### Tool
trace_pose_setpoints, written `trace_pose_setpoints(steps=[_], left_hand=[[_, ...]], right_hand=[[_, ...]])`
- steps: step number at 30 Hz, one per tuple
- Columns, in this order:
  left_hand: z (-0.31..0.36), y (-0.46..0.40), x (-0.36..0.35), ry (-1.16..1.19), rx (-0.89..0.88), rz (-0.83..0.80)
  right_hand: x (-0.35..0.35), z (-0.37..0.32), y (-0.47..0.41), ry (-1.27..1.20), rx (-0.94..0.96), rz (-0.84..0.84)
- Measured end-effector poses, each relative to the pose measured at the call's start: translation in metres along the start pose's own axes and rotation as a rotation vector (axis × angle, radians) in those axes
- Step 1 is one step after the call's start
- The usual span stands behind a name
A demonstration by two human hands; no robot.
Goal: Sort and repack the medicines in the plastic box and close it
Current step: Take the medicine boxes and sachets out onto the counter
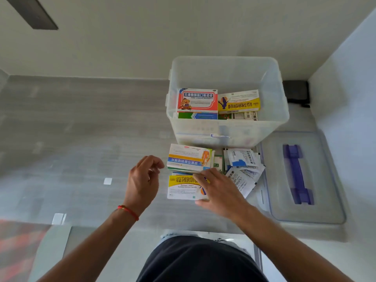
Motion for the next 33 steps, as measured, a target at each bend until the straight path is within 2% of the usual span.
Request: trace_pose_setpoints(steps=[2,4,8,13,16,18,22,25,29,33], left_hand=[[-0.001,-0.001,-0.002,-0.023,-0.02,-0.028],[0.001,-0.004,-0.004,-0.026,-0.037,-0.042],[0.018,-0.018,-0.003,-0.007,-0.07,-0.037],[0.067,-0.058,0.015,0.018,-0.254,0.037],[0.094,-0.092,0.022,-0.025,-0.378,0.097],[0.106,-0.121,0.019,-0.046,-0.406,0.089],[0.113,-0.171,-0.002,-0.178,-0.292,-0.014],[0.1,-0.182,-0.016,-0.309,-0.224,-0.079],[0.095,-0.187,-0.02,-0.291,-0.218,-0.049],[0.096,-0.186,-0.013,-0.212,-0.242,0.069]], right_hand=[[-0.008,-0.001,-0.004,0.031,-0.047,0.08],[-0.012,-0.001,-0.008,0.077,-0.084,0.082],[-0.001,-0.003,-0.005,0.061,-0.057,0.15],[0.085,0.007,-0.001,-0.07,0.063,0.647],[0.158,0.036,-0.02,-0.182,-0.038,0.794],[0.193,0.063,-0.044,-0.282,-0.183,0.698],[0.209,0.109,-0.105,-0.453,-0.4,0.183],[0.199,0.12,-0.138,-0.446,-0.466,-0.04],[0.18,0.117,-0.159,-0.705,-0.536,-0.136],[0.174,0.116,-0.171,-1.006,-0.628,-0.005]])
Point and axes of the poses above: each hand's wrist, its own y-axis away from the middle knuckle, its own x-axis out of the back of the hand, z = x × y, the point moved 2 cm from there along -y, towards the middle knuckle, and after that the axes turned 9 degrees about -z, right-handed, at the moved point
